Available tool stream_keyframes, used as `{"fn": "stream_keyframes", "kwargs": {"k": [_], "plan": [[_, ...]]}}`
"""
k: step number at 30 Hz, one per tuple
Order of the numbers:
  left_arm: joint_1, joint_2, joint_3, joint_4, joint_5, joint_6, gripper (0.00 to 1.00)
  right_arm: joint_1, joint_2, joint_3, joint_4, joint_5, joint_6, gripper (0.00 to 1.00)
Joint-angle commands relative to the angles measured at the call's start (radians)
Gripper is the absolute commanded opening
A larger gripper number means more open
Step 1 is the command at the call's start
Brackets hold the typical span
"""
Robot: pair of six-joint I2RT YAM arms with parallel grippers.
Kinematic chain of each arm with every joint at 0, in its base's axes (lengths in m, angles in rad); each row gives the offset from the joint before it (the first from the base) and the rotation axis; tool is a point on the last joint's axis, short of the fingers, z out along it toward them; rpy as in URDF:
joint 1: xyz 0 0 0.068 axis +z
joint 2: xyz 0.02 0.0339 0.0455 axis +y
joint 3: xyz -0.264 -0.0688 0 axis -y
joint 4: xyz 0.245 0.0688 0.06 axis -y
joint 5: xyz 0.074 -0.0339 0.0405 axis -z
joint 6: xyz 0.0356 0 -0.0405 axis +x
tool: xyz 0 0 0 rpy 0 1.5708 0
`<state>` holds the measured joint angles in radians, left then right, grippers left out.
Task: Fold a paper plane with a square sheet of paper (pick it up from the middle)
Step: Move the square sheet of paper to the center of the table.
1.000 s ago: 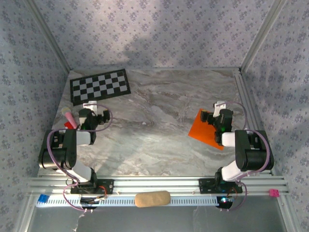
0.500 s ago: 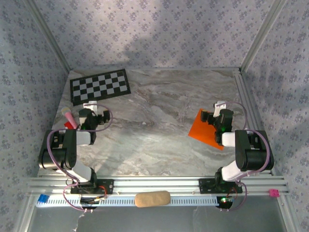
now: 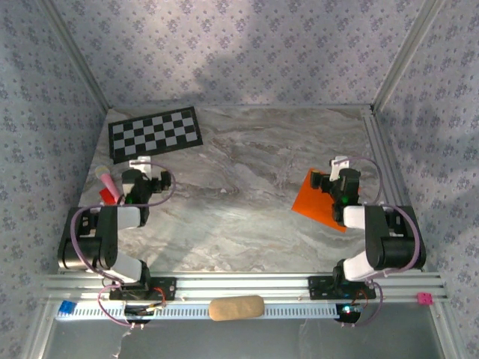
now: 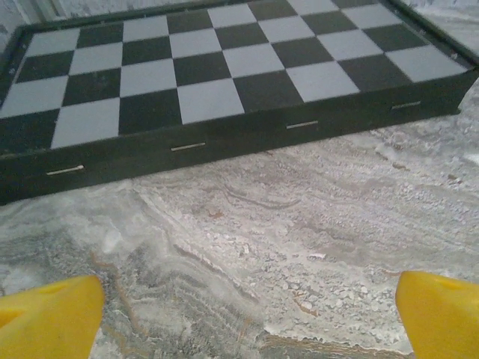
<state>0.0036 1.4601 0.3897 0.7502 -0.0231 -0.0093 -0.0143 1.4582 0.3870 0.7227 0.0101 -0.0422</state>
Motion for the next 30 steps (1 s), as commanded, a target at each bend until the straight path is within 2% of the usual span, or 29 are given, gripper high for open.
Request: {"fn": "stream_keyframes", "kwargs": {"k": [1,4,7,8,10,11,14,15,17,21,24,27,30], "plan": [[0.001,-0.105,0.024,-0.101,-0.001,-0.015,1.00,-0.007,-0.077,0.082,-0.184,0.041,0.009,1.00],[0.001,-0.168,0.047,-0.224,-0.019,-0.070,1.00,-0.034,-0.102,0.198,-0.459,0.053,0.087,1.00],[0.001,-0.253,0.053,-0.315,-0.034,-0.128,1.00,-0.057,-0.148,0.259,-0.623,0.042,0.172,1.00],[0.002,-0.279,0.059,-0.346,-0.036,-0.145,1.00,-0.066,-0.160,0.283,-0.688,0.062,0.236,0.99],[0.002,-0.324,0.086,-0.444,-0.075,-0.202,1.00,-0.097,-0.158,0.397,-0.938,0.129,0.442,1.00],[0.002,-0.347,0.108,-0.511,-0.100,-0.253,1.00,-0.118,-0.143,0.433,-1.028,0.095,0.470,1.00],[0.018,-0.394,0.191,-0.794,-0.174,-0.459,1.00,-0.168,-0.101,0.464,-1.133,-0.111,0.455,1.00],[0.038,-0.402,0.211,-0.855,-0.134,-0.481,1.00,-0.178,-0.096,0.452,-1.125,-0.204,0.451,0.99],[0.061,-0.413,0.231,-0.926,-0.018,-0.492,1.00,-0.179,-0.095,0.433,-1.116,-0.280,0.461,0.96],[0.062,-0.470,0.224,-0.975,0.166,-0.504,1.00,-0.168,-0.071,0.411,-1.119,-0.295,0.505,0.95],[0.056,-0.510,0.209,-0.973,0.317,-0.523,1.00,-0.163,-0.015,0.413,-1.121,-0.344,0.499,0.89],[0.017,-0.533,0.193,-0.979,0.379,-0.533,1.00,-0.140,0.023,0.412,-1.111,-0.342,0.502,0.89],[-0.033,-0.536,0.193,-1.003,0.394,-0.525,1.00,-0.114,0.068,0.430,-1.120,-0.316,0.497,0.88]]}}
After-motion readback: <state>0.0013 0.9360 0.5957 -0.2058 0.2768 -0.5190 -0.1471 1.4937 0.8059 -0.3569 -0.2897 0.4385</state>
